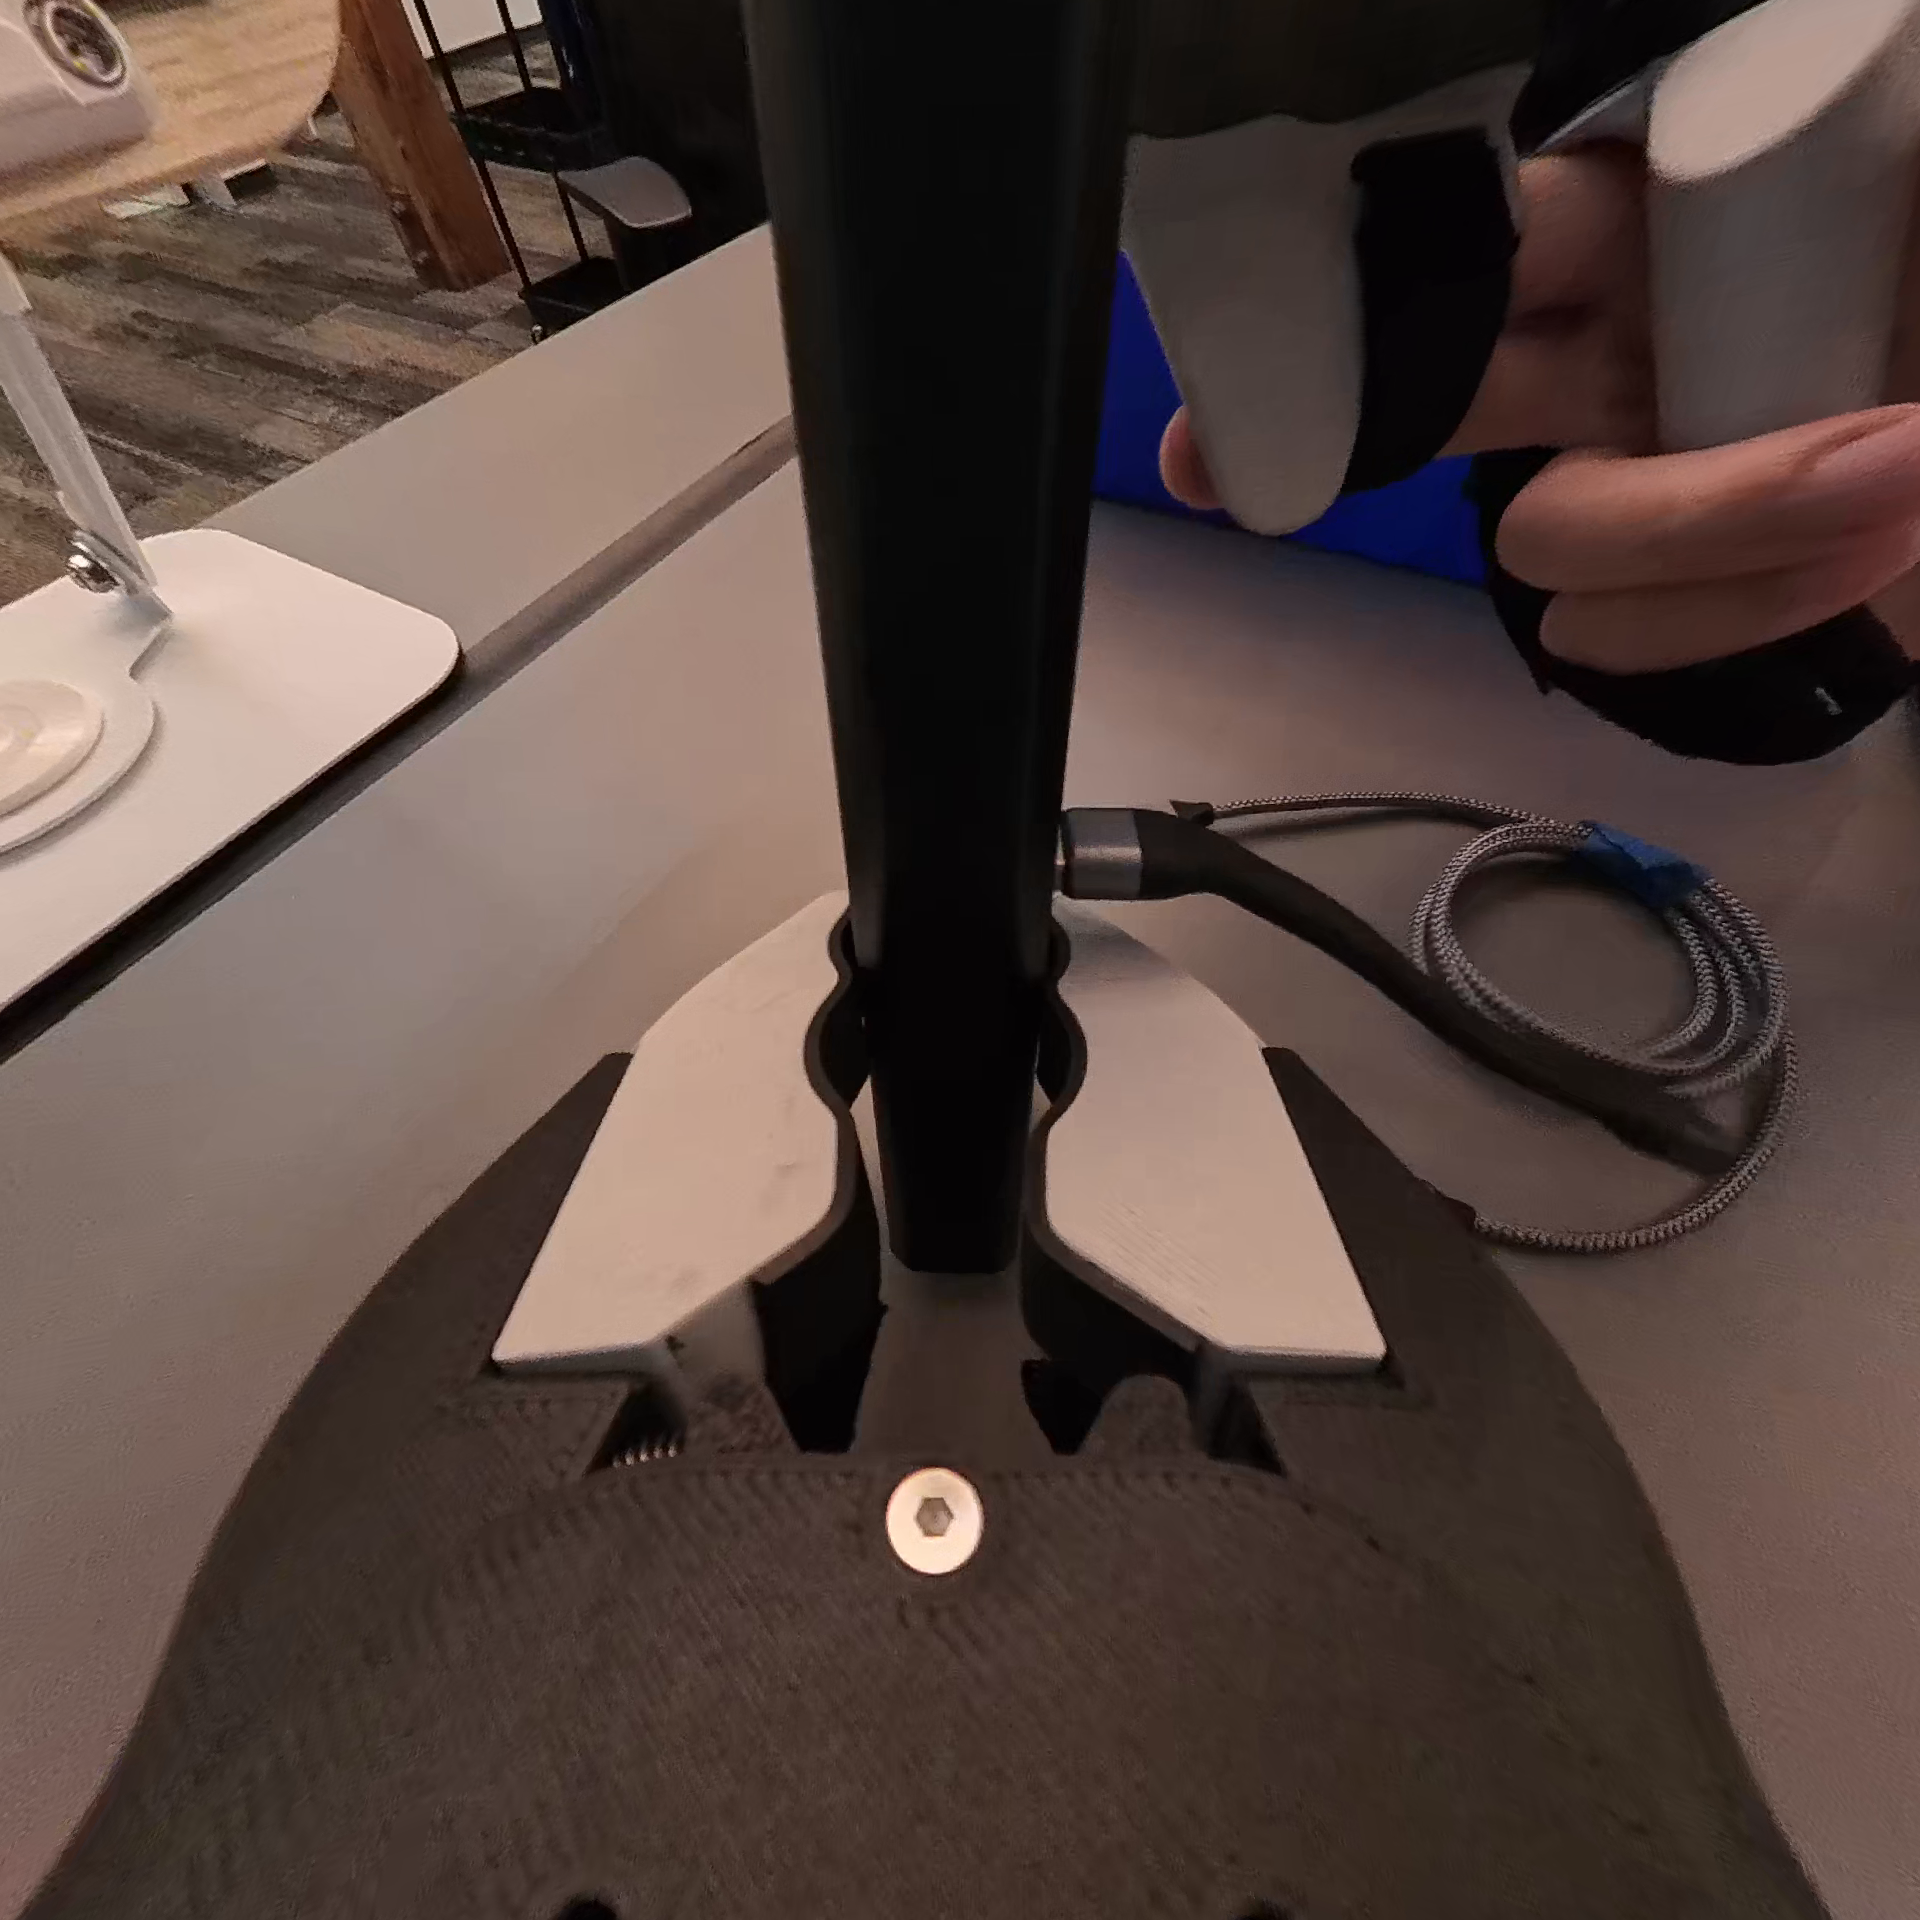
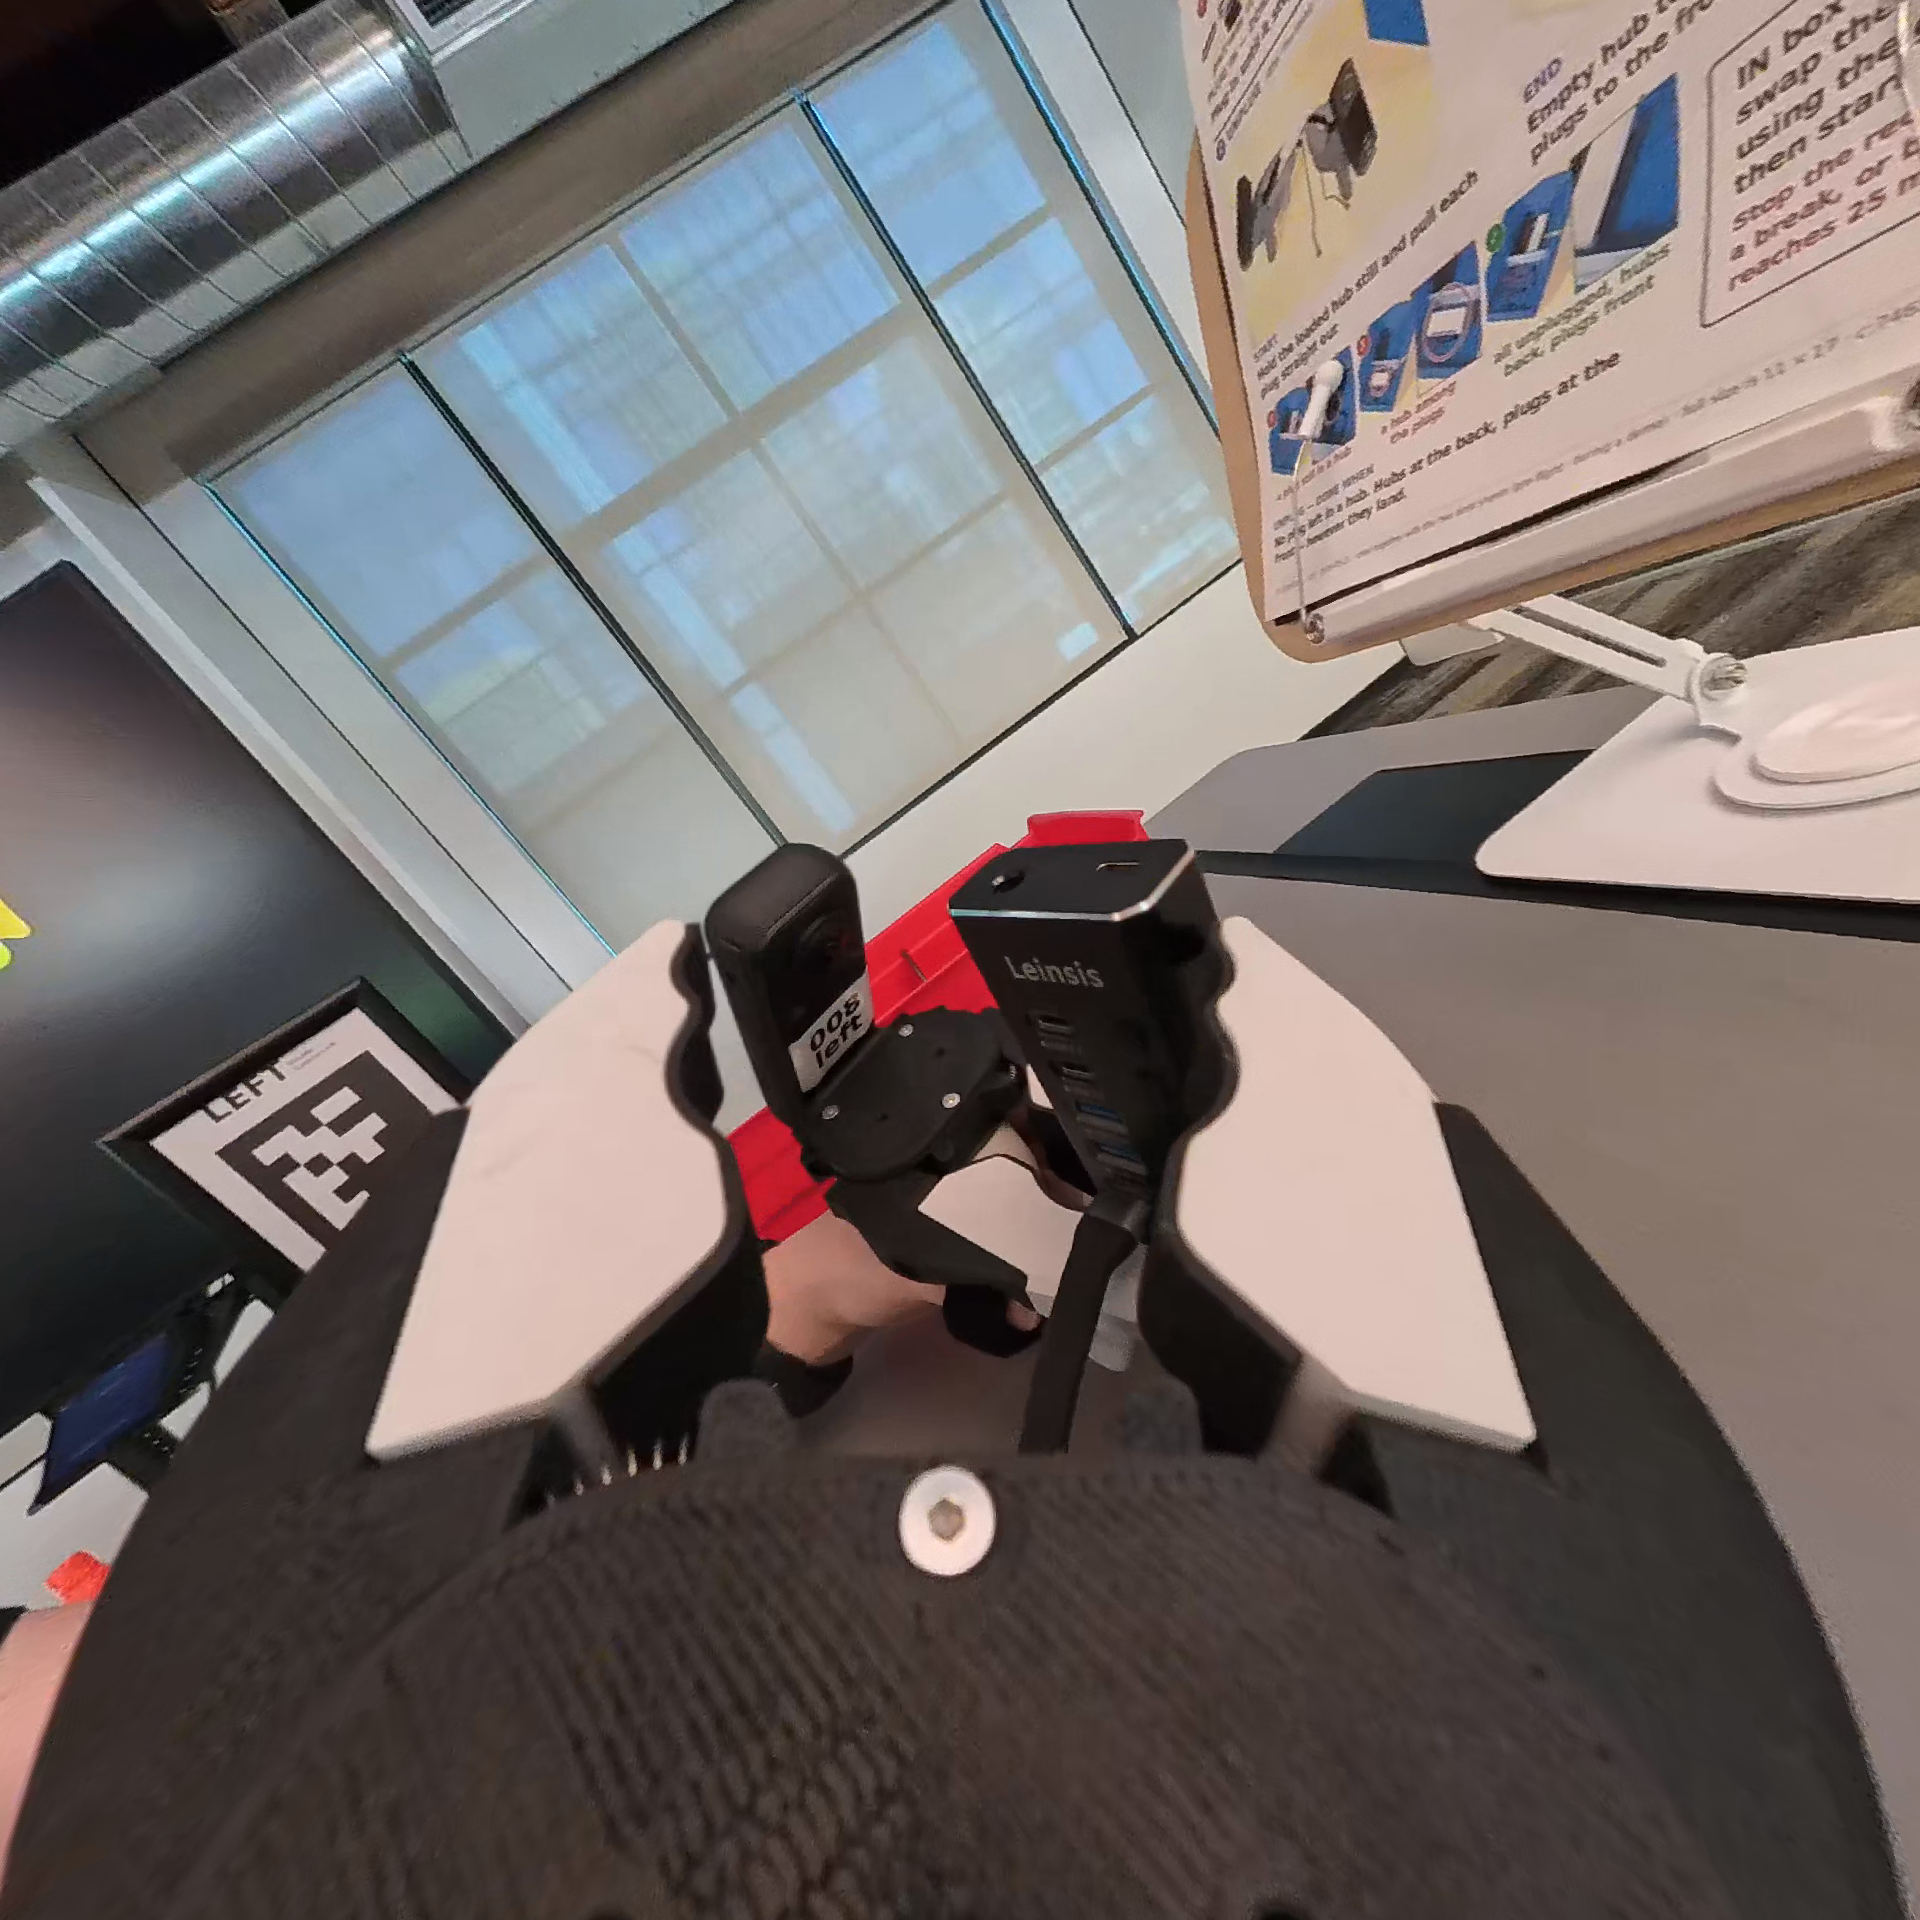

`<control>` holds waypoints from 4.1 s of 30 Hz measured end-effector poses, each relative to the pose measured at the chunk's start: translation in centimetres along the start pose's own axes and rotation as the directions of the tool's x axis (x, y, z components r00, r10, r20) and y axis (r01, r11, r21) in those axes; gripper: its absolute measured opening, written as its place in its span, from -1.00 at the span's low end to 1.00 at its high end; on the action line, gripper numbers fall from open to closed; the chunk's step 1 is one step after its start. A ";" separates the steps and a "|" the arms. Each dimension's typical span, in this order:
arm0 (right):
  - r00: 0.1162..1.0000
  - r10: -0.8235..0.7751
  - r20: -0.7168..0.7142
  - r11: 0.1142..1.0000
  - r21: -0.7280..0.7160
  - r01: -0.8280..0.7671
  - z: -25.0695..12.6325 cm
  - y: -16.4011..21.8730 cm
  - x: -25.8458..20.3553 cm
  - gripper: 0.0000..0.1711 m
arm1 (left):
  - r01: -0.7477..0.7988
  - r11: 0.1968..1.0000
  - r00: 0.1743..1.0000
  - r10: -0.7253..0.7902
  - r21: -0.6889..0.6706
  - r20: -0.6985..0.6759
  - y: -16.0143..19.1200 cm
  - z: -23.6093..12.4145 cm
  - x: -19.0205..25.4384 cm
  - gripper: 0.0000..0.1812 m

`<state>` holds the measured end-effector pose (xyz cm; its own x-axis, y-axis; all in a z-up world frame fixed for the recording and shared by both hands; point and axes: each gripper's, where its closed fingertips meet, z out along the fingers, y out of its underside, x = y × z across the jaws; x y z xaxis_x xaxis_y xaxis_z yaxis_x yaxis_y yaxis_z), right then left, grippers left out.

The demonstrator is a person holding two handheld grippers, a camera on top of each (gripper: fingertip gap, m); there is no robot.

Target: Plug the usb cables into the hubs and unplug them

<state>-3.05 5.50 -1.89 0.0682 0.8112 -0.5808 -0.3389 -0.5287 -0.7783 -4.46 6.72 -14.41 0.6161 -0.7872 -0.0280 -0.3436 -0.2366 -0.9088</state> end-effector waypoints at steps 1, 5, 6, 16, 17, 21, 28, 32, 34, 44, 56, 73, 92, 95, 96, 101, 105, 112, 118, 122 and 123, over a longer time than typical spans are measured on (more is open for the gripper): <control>1.000 0.000 0.005 1.000 -0.003 0.000 0.1 0.1 -0.2 0.05 | 0.007 1.000 1.000 -0.007 -0.003 -0.006 0.1 -0.1 0.0 -0.68; 0.999 0.018 0.049 1.000 -0.015 -0.018 0.5 0.5 -1.2 0.02 | 0.010 0.998 1.000 -0.011 -0.058 -0.013 0.9 -0.4 -0.3 -0.65; 0.998 0.022 0.054 1.000 -0.018 -0.021 0.7 0.6 -1.3 0.02 | 0.012 0.998 1.000 -0.013 -0.065 -0.016 1.1 -0.5 -0.3 -0.65; 0.992 -0.098 -0.082 0.993 -0.074 0.092 0.0 0.4 0.6 -0.08 | 0.003 0.988 1.000 -0.004 -0.152 -0.011 2.7 -0.1 -0.4 -0.67; 0.976 -0.149 -0.158 0.985 -0.114 0.132 -0.4 0.3 1.6 -0.14 | 0.007 0.989 1.000 -0.009 -0.148 -0.013 2.7 -0.2 -0.4 -0.66; 0.788 -0.462 -0.407 0.806 -0.564 0.180 -4.1 2.9 6.9 -0.30 | 0.023 0.995 1.000 -0.024 -0.097 -0.010 1.9 -0.7 -0.7 -0.53; 0.636 -0.694 -0.338 0.437 -0.899 -0.001 -9.0 8.1 10.2 -0.44 | 0.118 0.953 0.992 -0.123 -0.279 0.000 2.9 -2.7 -1.1 -0.07; 0.647 -0.694 -0.316 0.318 -0.941 -0.118 -10.7 10.8 11.1 -0.49 | 0.194 0.895 0.980 -0.194 -0.402 0.041 3.5 -4.5 -1.0 -0.08; 0.663 -0.677 -0.318 0.335 -0.936 -0.107 -10.3 10.9 11.0 -0.76 | 0.227 0.864 0.973 -0.214 -0.450 0.081 3.7 -5.5 -1.2 -0.12; 0.894 -0.426 -0.139 0.492 -0.865 0.100 -7.5 7.4 3.8 -0.92 | 0.205 0.872 0.977 -0.154 -0.444 0.149 0.3 -10.7 -0.9 -0.15; 0.723 -0.016 0.691 0.850 -0.371 0.373 -10.5 -2.1 -17.6 -0.92 | -0.008 0.999 0.998 0.011 -0.049 0.067 -11.2 -16.0 4.5 -0.21; 0.686 -0.138 0.714 0.711 -0.411 0.570 -10.4 1.8 -17.3 -0.92 | -0.368 0.927 0.926 0.357 -0.077 -0.123 -11.4 -16.5 12.7 -0.32; 0.614 -0.704 0.358 0.453 -0.439 0.776 -4.8 1.1 -11.9 -0.92 | 0.428 0.899 0.837 -0.357 0.091 -0.414 -18.2 -15.2 13.0 -0.51; 0.561 -0.762 0.325 0.402 -0.442 0.802 -4.1 1.1 -11.9 -0.92 | 0.413 0.910 0.861 -0.383 0.021 -0.335 -16.9 -13.7 12.9 -0.46; 0.545 -0.775 0.320 0.384 -0.447 0.808 -4.0 1.2 -11.8 -0.92 | 0.413 0.911 0.864 -0.390 0.003 -0.320 -16.7 -13.4 13.0 -0.44; 0.494 -0.809 0.318 0.310 -0.482 0.819 -3.5 2.1 -11.5 -0.92 | 0.409 0.907 0.884 -0.421 -0.100 -0.203 -14.4 -12.1 12.1 -0.66; 0.469 -0.828 0.306 0.285 -0.490 0.824 -3.2 2.2 -11.3 -0.92 | 0.430 0.881 0.843 -0.470 -0.197 -0.261 -13.3 -11.6 12.6 -0.87; 0.391 -0.879 0.271 0.223 -0.492 0.842 -3.0 1.6 -10.8 -0.93 | 0.434 0.884 0.834 -0.466 -0.171 -0.295 -13.6 -11.2 11.8 -0.89; 0.359 -0.896 0.263 0.196 -0.492 0.848 -2.9 1.5 -10.8 -0.93 | 0.455 0.877 0.817 -0.481 -0.155 -0.318 -13.9 -11.3 11.5 -0.88; 0.356 -0.898 0.259 0.194 -0.492 0.848 -2.9 1.4 -10.8 -0.92 | 0.445 0.885 0.830 -0.466 -0.139 -0.308 -14.0 -11.2 11.1 -0.92; 0.352 -0.898 0.264 0.187 -0.495 0.848 -3.0 1.5 -10.8 -0.92 | 0.428 0.892 0.840 -0.451 -0.143 -0.300 -13.9 -11.2 11.1 -0.93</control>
<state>-1.51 -4.75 2.51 0.0805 0.8262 0.5576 0.4595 0.4657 -0.7563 -0.76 -5.05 2.58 0.4599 -0.7258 0.5116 -0.1440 -0.6294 -0.7636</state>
